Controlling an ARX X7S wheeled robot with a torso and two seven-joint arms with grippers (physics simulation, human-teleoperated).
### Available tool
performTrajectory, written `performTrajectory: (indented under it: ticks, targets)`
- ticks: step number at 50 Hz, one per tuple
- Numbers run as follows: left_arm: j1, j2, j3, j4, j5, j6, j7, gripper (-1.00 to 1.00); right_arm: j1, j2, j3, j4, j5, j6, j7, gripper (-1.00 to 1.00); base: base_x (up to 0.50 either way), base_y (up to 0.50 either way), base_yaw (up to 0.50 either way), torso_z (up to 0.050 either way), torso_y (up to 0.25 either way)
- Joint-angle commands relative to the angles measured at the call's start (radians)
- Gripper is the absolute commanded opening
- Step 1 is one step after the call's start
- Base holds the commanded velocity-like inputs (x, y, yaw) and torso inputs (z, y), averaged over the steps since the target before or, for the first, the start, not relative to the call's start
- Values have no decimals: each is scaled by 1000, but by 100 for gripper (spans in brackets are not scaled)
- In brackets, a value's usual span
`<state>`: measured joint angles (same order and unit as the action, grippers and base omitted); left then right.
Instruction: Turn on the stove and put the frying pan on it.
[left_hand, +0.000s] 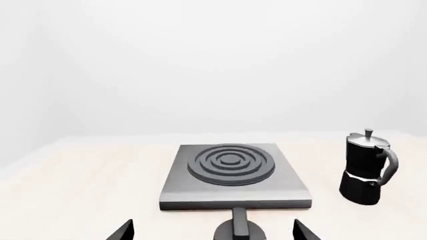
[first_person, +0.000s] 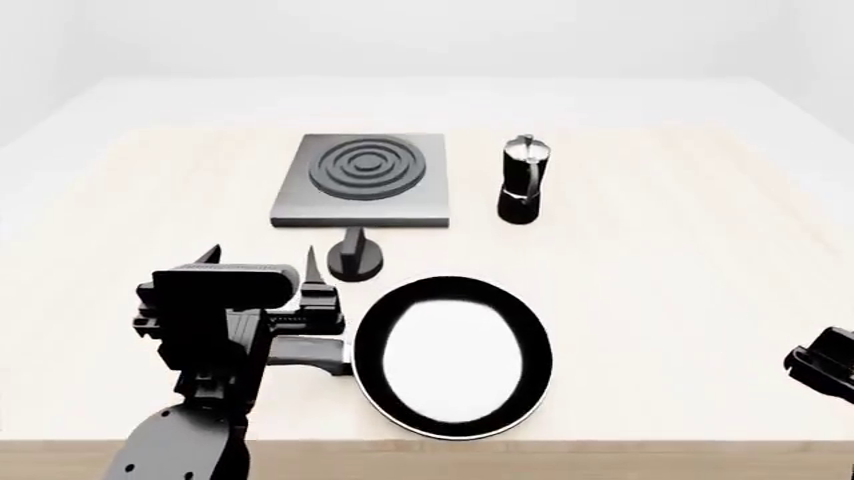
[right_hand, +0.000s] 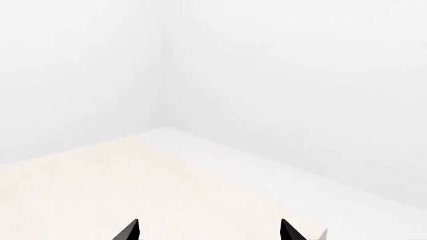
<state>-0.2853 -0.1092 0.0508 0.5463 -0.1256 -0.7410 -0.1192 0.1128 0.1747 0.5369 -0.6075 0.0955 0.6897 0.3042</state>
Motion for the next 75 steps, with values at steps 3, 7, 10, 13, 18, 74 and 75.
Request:
performTrajectory:
  ticks: [3,7,10,13,18,74,75]
  targets:
    - [2,-15,6,-12,-4,14,-18,100,-25,2,40,14,7,-25,9,100,500,0,0,0,0]
    - [3,-17,8,-15,-9,16,-21,100,-30,0,42,22,10,-33,9,100,500,0,0,0,0]
    - [2,-20,11,-19,-8,20,-25,100,-30,0,38,29,12,-37,9,100,500,0,0,0,0]
    - [5,-23,17,-22,-6,27,-29,100,-31,0,33,35,13,-42,9,100,500,0,0,0,0]
    - [8,-27,19,-23,-7,32,-35,100,-36,-1,28,41,15,-49,9,100,500,0,0,0,0]
    - [-652,-467,70,-633,-1578,-784,-741,100,-38,21,-33,73,66,-38,-10,100,188,0,0,0,0]
    - [-648,-475,83,-627,-1536,-781,-696,100,-38,20,-35,74,65,-40,-10,100,0,0,0,0,0]
